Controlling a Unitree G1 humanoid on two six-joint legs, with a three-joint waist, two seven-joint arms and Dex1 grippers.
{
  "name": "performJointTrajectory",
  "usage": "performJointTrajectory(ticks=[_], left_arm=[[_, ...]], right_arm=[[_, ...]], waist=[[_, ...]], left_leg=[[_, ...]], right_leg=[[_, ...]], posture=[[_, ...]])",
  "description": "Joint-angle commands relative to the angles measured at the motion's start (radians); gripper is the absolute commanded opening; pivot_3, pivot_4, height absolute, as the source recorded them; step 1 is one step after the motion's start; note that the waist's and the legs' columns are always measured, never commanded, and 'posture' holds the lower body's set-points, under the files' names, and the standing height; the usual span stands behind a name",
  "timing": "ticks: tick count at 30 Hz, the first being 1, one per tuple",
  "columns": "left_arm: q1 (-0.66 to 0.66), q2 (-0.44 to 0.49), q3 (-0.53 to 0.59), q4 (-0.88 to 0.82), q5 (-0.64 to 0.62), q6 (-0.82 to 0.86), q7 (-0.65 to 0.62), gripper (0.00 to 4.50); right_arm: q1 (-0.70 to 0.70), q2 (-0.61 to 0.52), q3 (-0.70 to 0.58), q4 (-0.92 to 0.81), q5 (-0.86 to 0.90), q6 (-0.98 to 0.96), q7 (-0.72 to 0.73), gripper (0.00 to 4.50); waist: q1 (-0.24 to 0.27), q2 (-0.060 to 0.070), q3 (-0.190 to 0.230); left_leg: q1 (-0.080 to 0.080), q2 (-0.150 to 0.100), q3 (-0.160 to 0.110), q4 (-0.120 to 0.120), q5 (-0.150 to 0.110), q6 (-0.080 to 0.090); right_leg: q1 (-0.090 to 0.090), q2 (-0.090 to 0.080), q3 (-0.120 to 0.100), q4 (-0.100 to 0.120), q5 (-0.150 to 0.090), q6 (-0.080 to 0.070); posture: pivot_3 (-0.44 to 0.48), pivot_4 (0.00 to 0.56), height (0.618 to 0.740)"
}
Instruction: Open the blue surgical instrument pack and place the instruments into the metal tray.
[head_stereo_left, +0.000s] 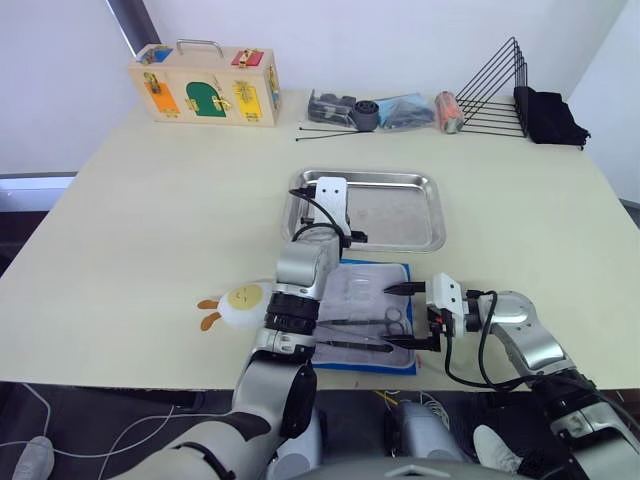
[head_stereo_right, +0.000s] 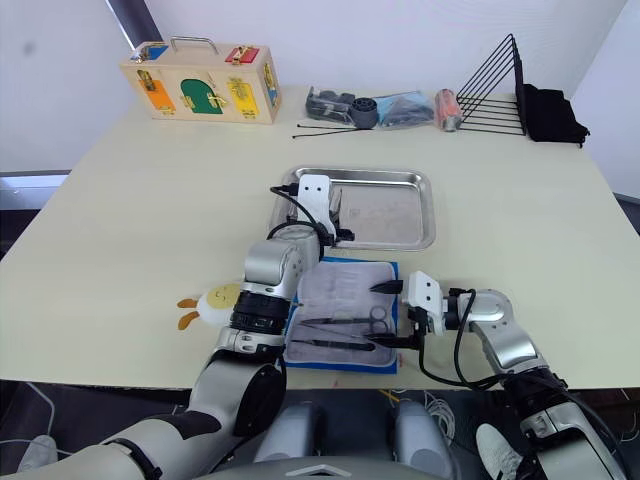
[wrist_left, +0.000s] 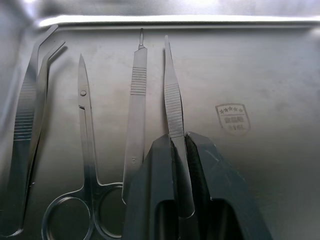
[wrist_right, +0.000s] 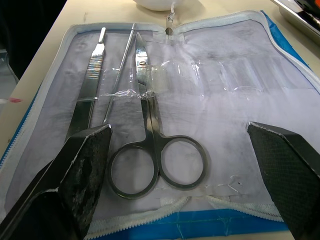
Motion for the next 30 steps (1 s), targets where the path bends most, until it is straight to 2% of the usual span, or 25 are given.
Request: performJointTrajectory(ticks=[1,3,4,6,11,16,21,23,26,30], left_arm=[[-0.004,0.0,-0.007,-0.009,0.002,-0.017,-0.005,1.42],[-0.004,0.004,-0.012,-0.014,0.005,-0.022,-0.006,2.44],[-0.005,0.008,-0.018,-0.018,0.008,-0.026,-0.009,2.63],[-0.002,0.016,-0.028,-0.031,0.009,-0.037,-0.021,3.33],[0.033,0.051,-0.056,-0.127,-0.032,-0.098,-0.139,3.33],[0.118,0.14,-0.095,-0.236,-0.084,-0.192,-0.33,3.33],[0.251,0.314,-0.121,-0.37,-0.157,-0.339,-0.62,3.33],[0.285,0.358,-0.124,-0.403,-0.181,-0.385,-0.688,3.33],[0.358,0.433,-0.086,-0.475,-0.269,-0.398,-0.808,3.33],[0.471,0.581,-0.037,-0.543,-0.366,-0.451,-1.016,3.33]], right_arm=[[0.072,-0.005,0.062,0.1,-0.071,0.059,-0.007,4.5],[0.075,-0.004,0.063,0.098,-0.071,0.059,-0.008,4.5],[0.075,-0.003,0.063,0.098,-0.071,0.059,-0.009,4.5],[0.076,-0.002,0.063,0.098,-0.071,0.059,-0.011,4.5],[0.078,-0.001,0.064,0.096,-0.071,0.057,-0.016,4.5],[0.078,0.003,0.052,0.093,-0.062,0.042,-0.021,4.5],[0.076,0.001,0.034,0.076,-0.046,0.038,-0.015,4.5],[0.076,-0.003,0.03,0.075,-0.046,0.034,-0.012,4.5],[0.076,-0.008,0.018,0.072,-0.042,0.035,-0.005,4.5],[0.08,-0.012,0.016,0.069,-0.043,0.033,0.0,4.5]], waist=[[0.0,0.0,0.0],[0.0,0.0,0.0],[0.0,0.0,0.0],[-0.001,0.0,0.0],[-0.002,0.0,0.0],[-0.001,0.0,0.0],[-0.003,0.001,0.0],[0.0,0.001,0.0],[0.002,0.001,0.0],[0.001,0.002,0.001]], left_leg=[[0.0,0.0,0.0,0.0,0.0,0.0],[0.0,0.0,0.0,0.0,0.0,0.0],[0.0,0.0,0.0,0.0,0.0,0.0],[0.0,0.0,0.0,0.0,0.0,0.0],[0.0,0.0,0.0,0.0,0.0,0.0],[0.0,0.0,0.0,-0.002,0.001,-0.002],[0.001,0.0,0.0,-0.003,0.001,-0.002],[0.0,0.0,0.0,-0.003,0.001,-0.002],[0.0,-0.001,-0.001,-0.002,0.001,-0.002],[0.0,-0.001,0.0,-0.002,0.001,-0.002]], right_leg=[[0.0,0.0,0.0,0.0,0.0,0.0],[0.0,0.0,0.0,0.0,0.0,0.0],[0.0,0.0,0.0,0.0,0.0,0.0],[0.0,0.0,0.0,0.0,0.0,0.0],[0.0,0.0,0.0,0.0,0.0,0.0],[0.0,0.0,-0.001,0.0,0.0,0.0],[0.0,0.0,0.0,0.0,0.0,-0.001],[0.0,-0.001,-0.001,0.0,0.0,-0.001],[0.0,-0.003,-0.001,-0.001,0.0,-0.001],[0.0,-0.004,0.0,-0.002,0.0,-0.001]], posture=[[0.0,0.15,0.74],[0.0,0.15,0.74],[0.0,0.15,0.74],[0.0,0.15,0.74],[0.0,0.15,0.74],[0.0,0.15,0.74],[0.0,0.15,0.74],[0.0,0.15,0.74],[0.0,0.15,0.74],[0.0,0.15,0.74]])
